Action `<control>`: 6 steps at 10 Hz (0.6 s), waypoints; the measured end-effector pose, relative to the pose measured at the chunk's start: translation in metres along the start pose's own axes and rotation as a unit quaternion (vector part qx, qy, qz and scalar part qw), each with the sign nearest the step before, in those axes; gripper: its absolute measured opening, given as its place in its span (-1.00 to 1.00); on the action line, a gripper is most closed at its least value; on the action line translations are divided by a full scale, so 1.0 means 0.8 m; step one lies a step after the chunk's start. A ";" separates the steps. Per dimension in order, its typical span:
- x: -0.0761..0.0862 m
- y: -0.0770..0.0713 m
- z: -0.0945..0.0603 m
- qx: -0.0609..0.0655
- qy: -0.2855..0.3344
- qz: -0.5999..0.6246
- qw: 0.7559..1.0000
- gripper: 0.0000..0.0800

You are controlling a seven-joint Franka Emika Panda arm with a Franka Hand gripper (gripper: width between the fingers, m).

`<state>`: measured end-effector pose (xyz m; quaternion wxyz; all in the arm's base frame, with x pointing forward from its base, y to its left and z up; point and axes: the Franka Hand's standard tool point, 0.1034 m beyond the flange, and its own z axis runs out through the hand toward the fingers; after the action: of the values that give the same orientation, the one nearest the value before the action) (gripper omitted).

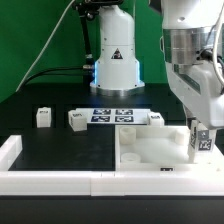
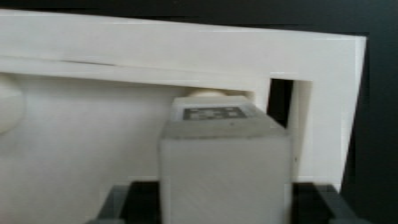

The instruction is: Assemble one leg

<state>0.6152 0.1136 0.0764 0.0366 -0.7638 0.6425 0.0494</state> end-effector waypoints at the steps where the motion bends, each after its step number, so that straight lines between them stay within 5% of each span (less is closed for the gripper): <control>1: -0.003 0.000 0.000 -0.001 0.002 -0.049 0.999 -0.03; 3: -0.011 0.000 0.001 -0.002 0.003 -0.195 0.981 0.53; 6: -0.020 0.000 0.003 -0.006 0.007 -0.391 0.920 0.62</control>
Offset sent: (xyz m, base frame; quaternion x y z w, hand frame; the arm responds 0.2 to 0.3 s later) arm -0.0004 0.0106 0.0023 -0.0049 0.0136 -0.2637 0.9645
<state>0.6127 0.1300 0.0762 0.0438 -0.9548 0.2926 0.0297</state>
